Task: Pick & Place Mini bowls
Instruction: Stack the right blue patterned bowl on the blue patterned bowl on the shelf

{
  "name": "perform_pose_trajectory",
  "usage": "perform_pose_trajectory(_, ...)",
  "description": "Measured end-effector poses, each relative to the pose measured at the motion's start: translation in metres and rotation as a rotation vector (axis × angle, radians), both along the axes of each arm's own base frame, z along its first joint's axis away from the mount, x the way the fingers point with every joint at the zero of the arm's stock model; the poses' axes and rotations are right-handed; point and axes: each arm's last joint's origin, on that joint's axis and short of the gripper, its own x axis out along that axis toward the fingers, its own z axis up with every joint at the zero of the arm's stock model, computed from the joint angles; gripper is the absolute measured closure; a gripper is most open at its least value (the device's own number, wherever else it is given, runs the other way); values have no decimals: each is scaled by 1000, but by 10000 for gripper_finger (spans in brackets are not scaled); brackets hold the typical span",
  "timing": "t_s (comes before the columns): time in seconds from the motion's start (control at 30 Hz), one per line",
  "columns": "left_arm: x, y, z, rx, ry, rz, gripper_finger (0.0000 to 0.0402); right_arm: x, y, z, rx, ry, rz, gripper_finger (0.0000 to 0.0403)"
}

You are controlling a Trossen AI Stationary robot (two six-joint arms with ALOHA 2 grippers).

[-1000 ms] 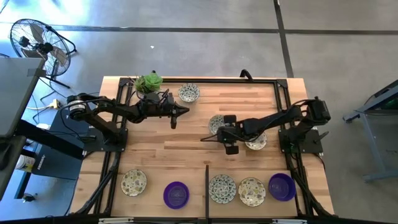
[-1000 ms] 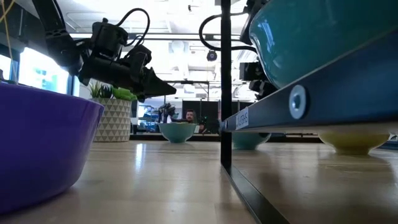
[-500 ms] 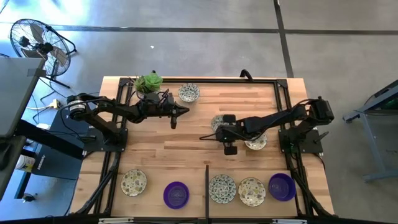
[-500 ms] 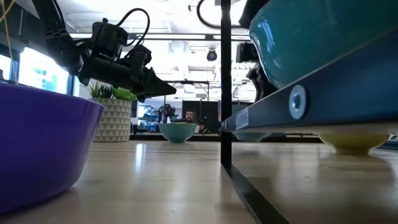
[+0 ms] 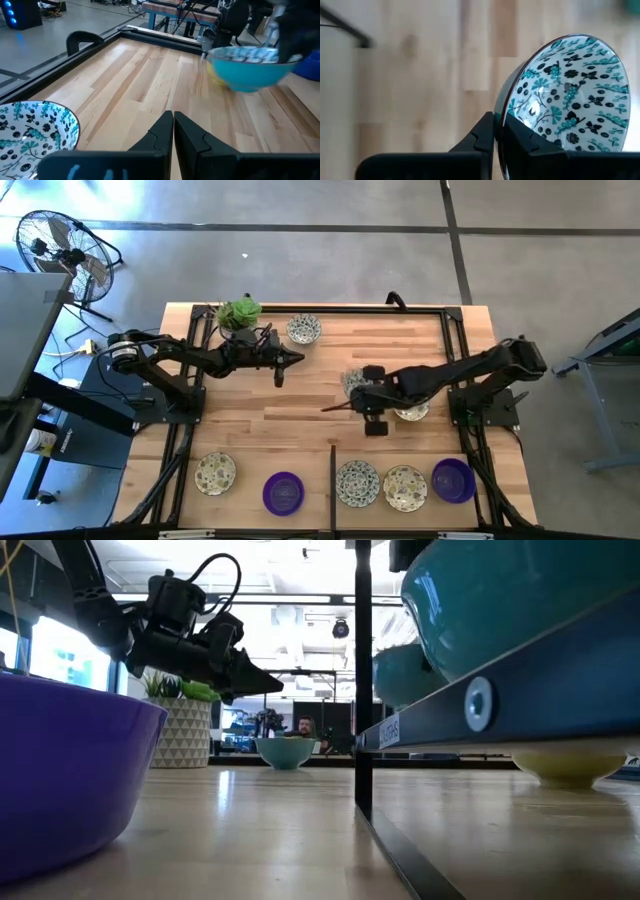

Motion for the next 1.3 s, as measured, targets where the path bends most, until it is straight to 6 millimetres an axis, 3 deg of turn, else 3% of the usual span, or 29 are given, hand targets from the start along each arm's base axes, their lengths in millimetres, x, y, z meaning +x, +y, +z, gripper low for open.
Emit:
perform_pose_trajectory(0.37, 0, 0, 0, -1, 4, 0, 390, -16, 62, 71, 216, -34, -57, 385)
perform_pose_trajectory(0.57, 0, 0, -2, 10, 21, -3, 390, -25, 103, 88, 374, -116, -65, 388)
perform_pose_trajectory(0.73, 0, 0, -2, 9, 20, -4, 390, -33, 133, 90, 469, -173, -95, 388)
perform_pose_trajectory(0.9, 0, 0, -2, 8, 20, -4, 390, -31, 157, 78, 482, -183, -104, 388)
perform_pose_trajectory(1.3, 0, 0, -2, 8, 20, -4, 390, -13, 177, 39, 454, -73, -71, 388)
